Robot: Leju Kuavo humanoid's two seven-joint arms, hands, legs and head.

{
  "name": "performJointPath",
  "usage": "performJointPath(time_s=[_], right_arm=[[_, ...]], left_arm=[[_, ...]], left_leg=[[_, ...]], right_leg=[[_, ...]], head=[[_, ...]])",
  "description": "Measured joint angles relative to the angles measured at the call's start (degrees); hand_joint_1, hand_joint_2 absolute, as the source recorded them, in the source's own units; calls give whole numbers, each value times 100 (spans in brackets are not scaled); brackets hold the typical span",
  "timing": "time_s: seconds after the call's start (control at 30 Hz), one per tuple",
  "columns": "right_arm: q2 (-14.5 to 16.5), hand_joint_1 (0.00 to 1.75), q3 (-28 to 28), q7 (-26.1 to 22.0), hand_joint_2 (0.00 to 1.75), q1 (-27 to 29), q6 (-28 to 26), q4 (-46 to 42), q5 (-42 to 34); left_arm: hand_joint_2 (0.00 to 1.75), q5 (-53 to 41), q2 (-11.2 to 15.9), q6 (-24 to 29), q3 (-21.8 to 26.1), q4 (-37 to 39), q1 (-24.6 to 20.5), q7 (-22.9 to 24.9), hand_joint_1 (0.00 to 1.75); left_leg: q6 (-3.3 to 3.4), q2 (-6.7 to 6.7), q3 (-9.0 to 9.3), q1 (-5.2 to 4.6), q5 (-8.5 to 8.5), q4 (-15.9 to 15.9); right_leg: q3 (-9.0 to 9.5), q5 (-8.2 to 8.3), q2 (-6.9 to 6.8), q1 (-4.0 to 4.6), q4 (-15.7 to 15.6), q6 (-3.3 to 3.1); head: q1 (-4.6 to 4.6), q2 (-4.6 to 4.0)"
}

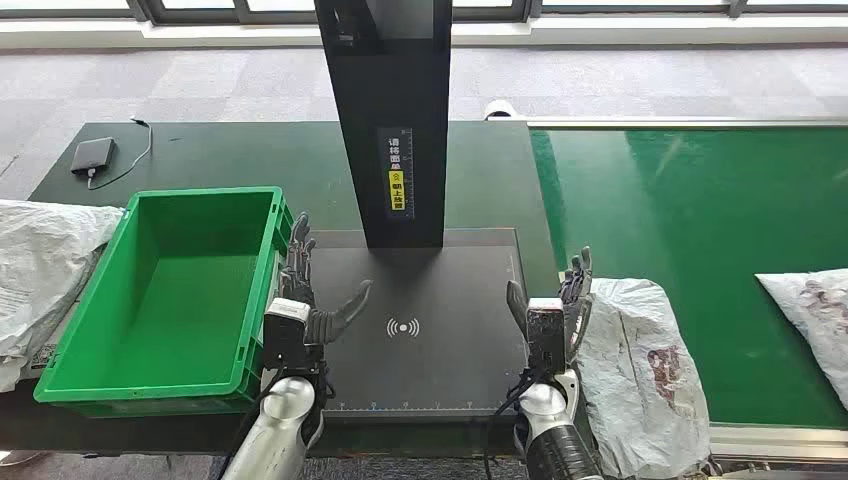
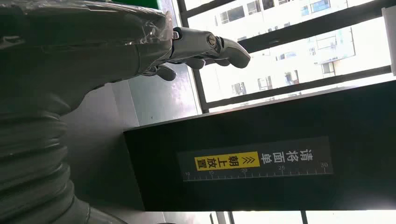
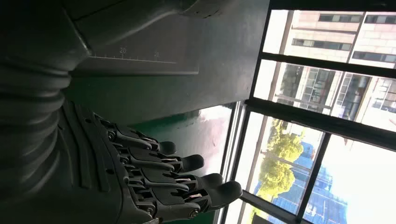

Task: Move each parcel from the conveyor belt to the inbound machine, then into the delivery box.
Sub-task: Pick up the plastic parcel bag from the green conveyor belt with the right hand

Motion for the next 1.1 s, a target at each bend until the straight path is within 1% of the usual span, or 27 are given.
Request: performJointPath(time_s=[0.13, 0.2, 0.33, 0.4, 0.53, 0.7, 0.77, 0.83, 0.9, 0.93, 1.0, 1.1], right_arm=[[0, 0, -3, 0, 175, -2, 0, 5, 19], [11, 0, -52, 4, 175, -4, 0, 10, 209], [108, 0, -584, 104, 175, -10, -1, 8, 1427], [145, 0, -870, 188, 175, -12, -2, -17, 1784], [191, 0, -1230, 240, 175, -11, -4, -57, 1964], [223, 0, -1425, 309, 175, -5, -4, -77, 2087], [225, 0, -1521, 689, 175, 36, -4, -234, 2679], [223, 0, -1697, 1254, 175, 108, -5, -532, 3661], [217, 0, -1949, 1680, 175, 179, -7, -816, 4574], [213, 0, -2122, 1814, 175, 216, -7, -958, 4985], [204, 0, -2479, 1897, 175, 289, -7, -1190, 5510], [195, 0, -2945, 2034, 175, 377, -7, -1419, 5878]], left_arm=[[175, 0, 0, 0, 0, 3, -1, 0, 0], [175, 0, 0, 0, 0, 12, -4, 0, 0], [175, 0, 0, 0, 3, 28, -7, 0, 0], [175, 0, 0, 0, 14, 31, -8, 0, 0], [175, 0, 0, 0, 37, 33, -8, 0, 0], [175, 1, -3, 0, 42, 33, -8, 0, 0], [175, 12, -8, -1, 47, 33, -6, 0, 0], [175, 42, -11, -10, 78, 32, 5, 0, 0], [175, 81, -11, -32, 125, 27, 26, 0, 0], [175, 96, -11, -49, 151, 18, 42, 0, 0], [175, 107, -14, -77, 213, -24, 93, 0, 0], [175, 104, -28, -101, 326, -141, 204, 0, 0]], left_leg=[[0, 0, 0, 0, 0, 0], [0, 0, 0, 0, 0, 0], [0, -2, 0, 0, 0, 0], [0, -2, 0, 0, 0, 0], [0, -1, 0, 0, 0, 0], [0, 0, 1, 0, 0, 0], [0, -2, 0, 0, 0, 0], [0, -3, -1, 0, 0, 0], [0, -3, -1, 0, 0, 0], [0, -3, -1, 0, -1, 0], [1, -3, -3, -1, -1, 0], [1, -3, -3, -1, -4, 0]], right_leg=[[0, 0, 0, 0, 0, 0], [0, 0, 0, 0, 0, 0], [1, 0, -1, 0, 0, 0], [1, 0, -1, 0, 0, 0], [1, 0, 0, 0, 0, 0], [-1, 0, 0, 0, 0, 0], [-2, 0, -1, 0, 0, 0], [-1, 0, -3, 0, 0, 0], [-1, 0, -3, 0, 0, 0], [-1, 0, -3, -1, 0, 0], [-1, -1, -3, -1, 0, 1], [-2, -1, -3, -1, 0, 1]], head=[[1, 0], [0, 0], [-1, -1], [0, 0], [0, -1], [0, -1], [0, -1], [0, -1], [0, 0], [0, 0], [1, -1], [1, -1]])
